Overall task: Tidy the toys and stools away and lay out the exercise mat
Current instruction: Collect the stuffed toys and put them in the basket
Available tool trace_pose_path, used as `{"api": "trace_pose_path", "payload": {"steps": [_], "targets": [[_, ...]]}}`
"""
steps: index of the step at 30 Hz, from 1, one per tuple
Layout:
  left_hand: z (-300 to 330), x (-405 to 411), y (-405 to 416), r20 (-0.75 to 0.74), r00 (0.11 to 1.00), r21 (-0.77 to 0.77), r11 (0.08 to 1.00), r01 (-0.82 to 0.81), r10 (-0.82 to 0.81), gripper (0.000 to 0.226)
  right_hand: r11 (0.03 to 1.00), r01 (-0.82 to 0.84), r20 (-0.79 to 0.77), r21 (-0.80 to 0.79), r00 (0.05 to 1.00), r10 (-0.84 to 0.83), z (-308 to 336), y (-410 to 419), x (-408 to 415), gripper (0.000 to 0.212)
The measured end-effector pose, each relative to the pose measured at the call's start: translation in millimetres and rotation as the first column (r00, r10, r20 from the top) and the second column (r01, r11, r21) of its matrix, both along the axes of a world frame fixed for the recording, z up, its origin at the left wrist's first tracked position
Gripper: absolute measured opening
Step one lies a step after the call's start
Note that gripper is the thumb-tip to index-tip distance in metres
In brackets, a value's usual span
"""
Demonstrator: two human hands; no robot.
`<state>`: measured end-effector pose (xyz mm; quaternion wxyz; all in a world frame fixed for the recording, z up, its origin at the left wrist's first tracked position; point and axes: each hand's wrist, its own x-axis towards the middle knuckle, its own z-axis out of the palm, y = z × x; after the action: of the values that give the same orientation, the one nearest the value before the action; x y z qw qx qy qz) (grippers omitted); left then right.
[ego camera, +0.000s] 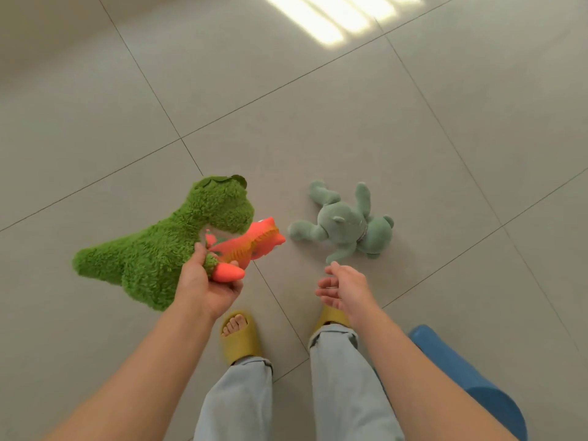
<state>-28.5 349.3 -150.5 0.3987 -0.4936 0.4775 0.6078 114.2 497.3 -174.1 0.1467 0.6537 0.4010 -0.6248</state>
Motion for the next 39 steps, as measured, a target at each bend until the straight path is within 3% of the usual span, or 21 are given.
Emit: {"api": "trace_pose_path", "payload": {"steps": [8, 16, 23, 30, 39], "targets": [[-68.7, -10.3, 37.8, 0.019, 0.995, -0.100, 0.990, -0.097, 0.099, 0.039, 1.000, -0.006, 0.027, -0.025, 1.000, 0.007, -95.7, 86.9, -43.4, 0.023], [-99.9, -32.1, 38.1, -0.042, 0.996, -0.193, 0.977, -0.089, 0.083, 0.046, 0.996, -0.029, 0.216, -0.088, 0.975, 0.048, -183.0, 132.9, -46.9, 0.042], [-103.1, -45.6, 50.4, -0.072, 0.997, -0.224, 0.974, -0.041, 0.025, 0.045, 0.978, 0.103, 0.195, -0.181, 0.979, -0.067, -203.2, 131.9, -39.9, 0.027], [-75.5, -21.5, 74.8, -0.031, 0.998, -0.212, 0.976, 0.039, -0.047, 0.040, 0.968, 0.236, 0.058, -0.087, 0.971, -0.232, -130.0, 136.4, -12.9, 0.020], [67.6, -15.4, 91.5, -0.132, 0.975, -0.092, 0.982, 0.167, -0.178, 0.038, 0.970, 0.243, -0.161, -0.004, 0.957, -0.241, 62.1, 136.7, 43.2, 0.016]]}}
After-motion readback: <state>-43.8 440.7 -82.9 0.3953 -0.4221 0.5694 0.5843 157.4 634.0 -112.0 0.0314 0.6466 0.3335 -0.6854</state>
